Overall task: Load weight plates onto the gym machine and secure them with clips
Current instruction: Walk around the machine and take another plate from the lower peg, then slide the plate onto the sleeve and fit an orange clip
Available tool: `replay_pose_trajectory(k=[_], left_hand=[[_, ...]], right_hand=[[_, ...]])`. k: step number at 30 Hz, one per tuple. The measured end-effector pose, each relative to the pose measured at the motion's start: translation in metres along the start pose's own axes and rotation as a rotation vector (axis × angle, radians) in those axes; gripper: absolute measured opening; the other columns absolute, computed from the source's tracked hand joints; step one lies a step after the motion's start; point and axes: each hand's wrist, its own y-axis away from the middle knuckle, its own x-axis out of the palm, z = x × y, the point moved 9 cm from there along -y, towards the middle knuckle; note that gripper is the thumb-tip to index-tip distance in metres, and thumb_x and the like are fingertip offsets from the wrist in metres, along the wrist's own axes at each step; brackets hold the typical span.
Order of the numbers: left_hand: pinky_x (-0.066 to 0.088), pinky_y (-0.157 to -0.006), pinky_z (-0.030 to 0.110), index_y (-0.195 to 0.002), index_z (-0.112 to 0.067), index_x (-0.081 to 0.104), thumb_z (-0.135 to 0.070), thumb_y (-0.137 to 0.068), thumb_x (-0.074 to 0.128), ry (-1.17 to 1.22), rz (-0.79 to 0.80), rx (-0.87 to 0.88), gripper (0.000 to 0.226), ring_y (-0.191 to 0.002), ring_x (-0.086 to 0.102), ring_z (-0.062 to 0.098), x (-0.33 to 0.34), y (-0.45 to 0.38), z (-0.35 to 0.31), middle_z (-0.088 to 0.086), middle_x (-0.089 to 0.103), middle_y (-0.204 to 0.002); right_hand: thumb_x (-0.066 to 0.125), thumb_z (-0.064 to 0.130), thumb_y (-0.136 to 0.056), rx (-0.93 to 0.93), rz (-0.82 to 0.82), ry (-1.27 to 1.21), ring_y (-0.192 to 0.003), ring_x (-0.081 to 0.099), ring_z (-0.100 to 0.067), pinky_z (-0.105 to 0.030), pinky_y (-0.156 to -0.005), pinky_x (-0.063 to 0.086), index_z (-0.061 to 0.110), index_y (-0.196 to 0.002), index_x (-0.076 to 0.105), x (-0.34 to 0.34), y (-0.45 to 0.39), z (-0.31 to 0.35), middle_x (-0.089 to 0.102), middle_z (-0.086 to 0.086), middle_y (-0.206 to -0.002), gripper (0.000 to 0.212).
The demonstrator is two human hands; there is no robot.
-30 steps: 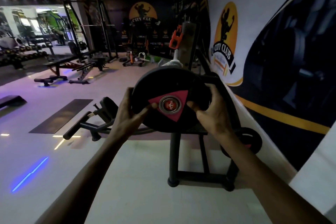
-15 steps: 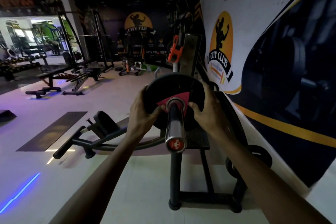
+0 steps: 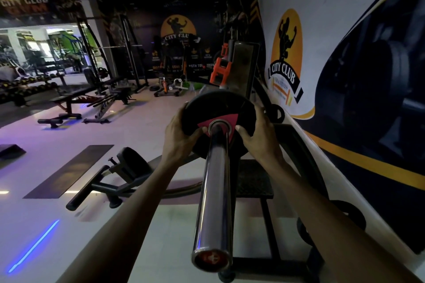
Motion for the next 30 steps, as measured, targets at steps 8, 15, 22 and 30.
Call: replay_pose_trajectory(k=[8,15,22,30], left_hand=[[0.055,-0.103,0.042,-0.149,-0.023,0.045,-0.029,-0.081,0.085,-0.018,0.014,-0.026,0.079,-0.124,0.058,0.017,0.008,-0.011,0.008,0.002,0.063,-0.137],[0.055,-0.100,0.048,-0.149,-0.022,0.040,-0.048,-0.082,0.079,-0.027,-0.019,-0.128,0.082,-0.124,0.055,0.021,0.003,0.029,0.022,0.004,0.051,-0.141],[0.047,-0.079,0.003,-0.123,-0.004,0.060,-0.016,-0.093,0.074,0.063,0.107,-0.192,0.036,-0.111,0.062,0.023,0.015,0.119,0.006,0.003,0.063,-0.117],[0.058,-0.074,0.024,-0.117,-0.018,0.060,-0.040,-0.095,0.072,0.170,0.416,-0.294,0.034,-0.094,0.067,0.004,0.139,0.244,-0.025,-0.002,0.069,-0.108]], right_hand=[[0.072,0.029,-0.093,0.023,-0.018,-0.014,-0.145,0.038,-0.025,-0.028,-0.110,0.037,0.018,-0.157,0.027,0.005,-0.005,-0.008,0.041,-0.009,-0.157,0.079],[0.070,0.033,-0.094,0.064,0.018,-0.001,-0.148,0.033,-0.023,-0.022,-0.107,0.029,0.013,-0.158,0.024,-0.009,0.017,-0.009,0.035,-0.009,-0.160,0.081],[0.069,0.043,-0.093,0.166,0.097,0.011,-0.124,0.056,-0.019,-0.038,-0.100,0.050,0.016,-0.139,0.048,-0.045,0.103,-0.044,0.057,-0.005,-0.135,0.057],[0.058,0.046,-0.099,0.371,0.129,0.054,-0.108,0.063,-0.011,-0.027,-0.087,0.053,0.016,-0.122,0.063,-0.118,0.221,-0.116,0.067,0.001,-0.118,0.037]])
